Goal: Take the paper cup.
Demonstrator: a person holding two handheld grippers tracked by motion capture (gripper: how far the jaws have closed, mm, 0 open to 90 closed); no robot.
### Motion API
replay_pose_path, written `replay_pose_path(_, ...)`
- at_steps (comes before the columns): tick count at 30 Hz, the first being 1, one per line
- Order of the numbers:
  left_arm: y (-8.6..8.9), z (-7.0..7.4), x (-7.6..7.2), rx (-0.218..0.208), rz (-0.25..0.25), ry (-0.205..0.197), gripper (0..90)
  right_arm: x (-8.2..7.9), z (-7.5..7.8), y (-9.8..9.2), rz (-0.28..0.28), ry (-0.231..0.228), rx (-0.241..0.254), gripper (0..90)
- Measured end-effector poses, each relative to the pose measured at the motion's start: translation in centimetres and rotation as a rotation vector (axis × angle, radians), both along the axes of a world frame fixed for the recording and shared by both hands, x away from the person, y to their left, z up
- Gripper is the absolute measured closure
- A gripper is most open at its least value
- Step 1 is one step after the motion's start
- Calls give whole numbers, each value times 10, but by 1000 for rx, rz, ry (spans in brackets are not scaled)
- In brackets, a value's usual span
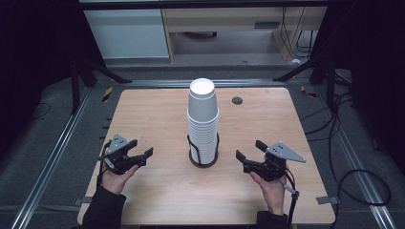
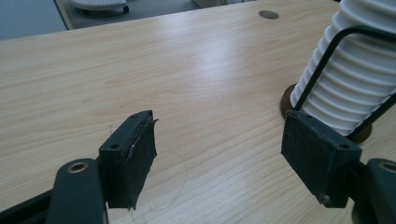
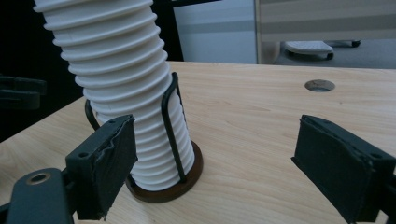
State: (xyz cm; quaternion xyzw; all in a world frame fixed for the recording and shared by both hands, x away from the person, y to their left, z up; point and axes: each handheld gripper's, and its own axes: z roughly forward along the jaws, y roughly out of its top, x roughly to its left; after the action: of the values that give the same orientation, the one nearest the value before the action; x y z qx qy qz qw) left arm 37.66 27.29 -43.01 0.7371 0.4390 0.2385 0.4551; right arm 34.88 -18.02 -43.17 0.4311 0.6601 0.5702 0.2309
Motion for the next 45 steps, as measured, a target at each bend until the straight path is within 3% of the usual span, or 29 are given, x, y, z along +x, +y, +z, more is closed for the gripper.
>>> replay_pose_path(8, -5, 2, -2, 2, -25, -1, 274, 7, 13, 11, 40, -12, -52, 125)
replay_pose_path(10, -8, 2, -3, 17, -39, 0, 275, 10, 30, 18, 93, -52, -56, 121)
replay_pose_path(12, -10, 2, -3, 21, -49, -4, 271, 11, 39, 21, 119, -58, -38, 111)
replay_pose_path(17, -14, 0, -1, 38, -72, 7, 266, 11, 70, 26, 153, -101, -21, 99)
replay_pose_path(22, -17, 1, 0, 36, -76, 7, 260, 12, 97, 32, 223, -136, 51, 90)
replay_pose_path(27, -18, 3, 0, 40, -80, 5, 256, 17, 115, 45, 230, -163, 8, 83)
replay_pose_path(32, -21, 5, 2, 43, -84, 0, 249, 31, 126, 65, 226, -180, 1, 72)
replay_pose_path(35, -22, 6, 2, 42, -84, -3, 248, 37, 127, 71, 234, -180, 6, 69)
replay_pose_path(45, -28, 8, 4, 45, -102, -3, 243, 64, 126, 102, 235, -162, -42, 53)
